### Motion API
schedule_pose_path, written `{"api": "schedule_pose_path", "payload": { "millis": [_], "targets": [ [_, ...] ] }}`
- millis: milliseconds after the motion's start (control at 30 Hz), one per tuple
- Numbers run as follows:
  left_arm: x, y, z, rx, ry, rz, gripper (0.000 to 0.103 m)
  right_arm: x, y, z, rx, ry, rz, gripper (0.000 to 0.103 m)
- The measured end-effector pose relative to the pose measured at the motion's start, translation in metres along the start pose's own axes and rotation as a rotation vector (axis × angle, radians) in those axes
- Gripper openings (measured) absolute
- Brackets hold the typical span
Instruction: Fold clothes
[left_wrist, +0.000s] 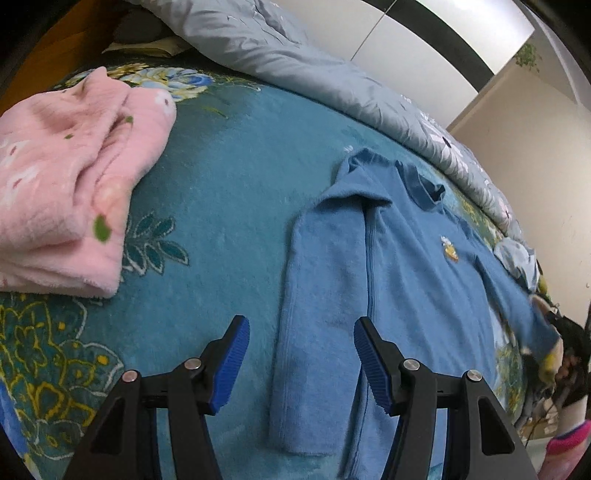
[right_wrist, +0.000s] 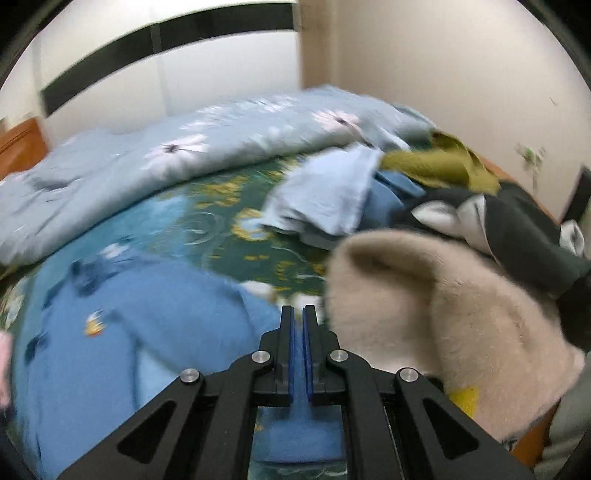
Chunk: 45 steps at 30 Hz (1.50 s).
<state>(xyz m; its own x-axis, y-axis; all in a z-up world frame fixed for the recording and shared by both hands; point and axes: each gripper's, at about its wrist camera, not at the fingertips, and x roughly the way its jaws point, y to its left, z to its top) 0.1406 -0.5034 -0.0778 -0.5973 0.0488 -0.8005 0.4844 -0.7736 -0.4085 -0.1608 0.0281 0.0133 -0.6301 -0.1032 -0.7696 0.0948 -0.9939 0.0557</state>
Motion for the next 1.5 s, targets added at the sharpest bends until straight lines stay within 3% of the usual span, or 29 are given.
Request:
{"api": "schedule_pose_path", "payload": {
  "millis": [133, 233, 300, 400, 433, 500, 567, 700, 767, 867, 900, 1000, 1133, 1233, 1367, 1433, 1500],
  "targets": [
    [0.007, -0.001, -0.007, 0.023, 0.033, 0.027, 0.063, -0.002, -0.006, -0.006, 0.045, -0.026, -0.003, 0.005],
    [0.015, -0.003, -0.011, 0.024, 0.058, 0.027, 0.063, -0.023, 0.004, -0.012, 0.041, -0.097, -0.004, 0.020],
    [0.021, -0.006, -0.014, 0.026, 0.070, 0.025, 0.063, -0.043, 0.021, -0.025, 0.003, -0.146, 0.041, 0.037],
    [0.025, -0.012, -0.017, 0.041, 0.068, 0.065, 0.060, -0.062, 0.046, -0.045, -0.068, -0.186, 0.106, 0.039],
    [0.025, -0.014, -0.018, 0.051, 0.063, 0.087, 0.057, -0.065, 0.056, -0.053, -0.098, -0.190, 0.127, 0.039],
    [0.025, -0.018, -0.020, 0.070, 0.056, 0.130, 0.022, -0.069, 0.074, -0.068, -0.145, -0.191, 0.157, 0.039],
    [0.025, -0.021, -0.022, 0.083, 0.050, 0.148, 0.007, -0.068, 0.089, -0.083, -0.183, -0.180, 0.194, 0.039],
    [0.019, -0.036, -0.016, 0.164, 0.015, 0.215, 0.005, -0.063, 0.110, -0.105, -0.221, -0.145, 0.249, 0.039],
    [0.005, -0.044, 0.002, 0.206, -0.076, 0.289, 0.004, -0.060, 0.114, -0.111, -0.227, -0.128, 0.265, 0.039],
    [-0.030, -0.071, 0.027, 0.349, -0.320, 0.511, 0.004, -0.059, 0.111, -0.113, -0.219, -0.123, 0.264, 0.039],
    [-0.041, -0.083, 0.031, 0.399, -0.375, 0.531, 0.004, -0.060, 0.108, -0.113, -0.210, -0.123, 0.264, 0.039],
    [-0.049, -0.113, 0.020, 0.505, -0.390, 0.432, 0.004, -0.055, 0.098, -0.115, -0.162, -0.108, 0.259, 0.039],
    [0.006, -0.134, -0.040, 0.657, -0.203, 0.360, 0.005, -0.037, 0.087, -0.125, -0.078, -0.033, 0.268, 0.039],
    [0.041, -0.134, -0.077, 0.672, -0.076, 0.321, 0.005, -0.027, 0.087, -0.135, -0.068, 0.022, 0.275, 0.039],
    [0.045, -0.128, -0.083, 0.628, -0.045, 0.302, 0.009, -0.025, 0.092, -0.145, -0.109, 0.046, 0.272, 0.039],
    [0.040, -0.127, -0.080, 0.599, -0.023, 0.260, 0.016, -0.026, 0.096, -0.147, -0.113, 0.045, 0.293, 0.039],
    [0.031, -0.126, -0.076, 0.558, -0.005, 0.174, 0.034, -0.027, 0.101, -0.149, -0.118, 0.044, 0.314, 0.039]
  ]
}}
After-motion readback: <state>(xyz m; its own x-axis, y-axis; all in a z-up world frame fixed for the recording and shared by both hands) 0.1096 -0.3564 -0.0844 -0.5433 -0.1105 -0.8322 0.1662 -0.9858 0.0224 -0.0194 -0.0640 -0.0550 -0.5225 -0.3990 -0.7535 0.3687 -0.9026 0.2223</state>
